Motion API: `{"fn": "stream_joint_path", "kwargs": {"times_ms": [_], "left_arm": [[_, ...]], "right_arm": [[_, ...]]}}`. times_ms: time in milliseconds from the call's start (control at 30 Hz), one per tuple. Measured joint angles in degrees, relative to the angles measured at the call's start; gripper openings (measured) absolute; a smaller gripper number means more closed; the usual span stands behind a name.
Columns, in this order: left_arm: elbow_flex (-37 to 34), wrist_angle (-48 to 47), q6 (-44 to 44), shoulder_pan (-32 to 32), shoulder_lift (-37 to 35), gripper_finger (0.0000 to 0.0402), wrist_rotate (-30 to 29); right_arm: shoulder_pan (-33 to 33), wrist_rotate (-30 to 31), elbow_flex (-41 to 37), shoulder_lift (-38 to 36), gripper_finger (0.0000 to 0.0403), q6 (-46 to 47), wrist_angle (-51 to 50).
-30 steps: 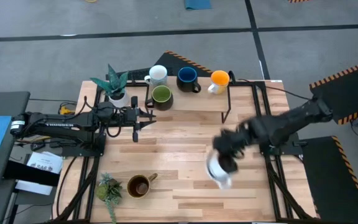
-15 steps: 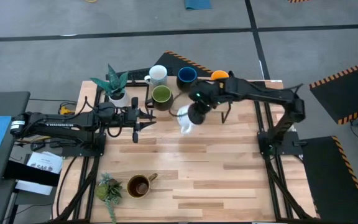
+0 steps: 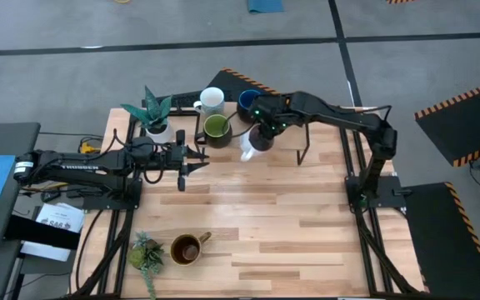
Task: Place coffee mugs
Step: Put the white mug on the shelf
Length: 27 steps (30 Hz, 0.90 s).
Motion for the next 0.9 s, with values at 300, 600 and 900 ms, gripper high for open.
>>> {"fn": "stream_joint_path", "kwargs": {"times_ms": [300, 600, 900], "left_arm": [[0.0, 0.0, 0.0, 0.0, 0.0, 0.0079, 0.0], [0.0, 0.0, 0.0, 0.0, 0.0, 0.0079, 0.0], [0.0, 0.0, 0.0, 0.0, 0.0, 0.0079, 0.0]], "right_arm": [[-1.8, -0.1, 0.0, -0.1, 0.0051, 0.4, 0.2], [-3.0, 0.0, 0.0, -0.1, 0.0059, 0.3, 0.6], [-3.7, -0.2, 0.0, -0.1, 0.0061, 1.8, 2.0]]}}
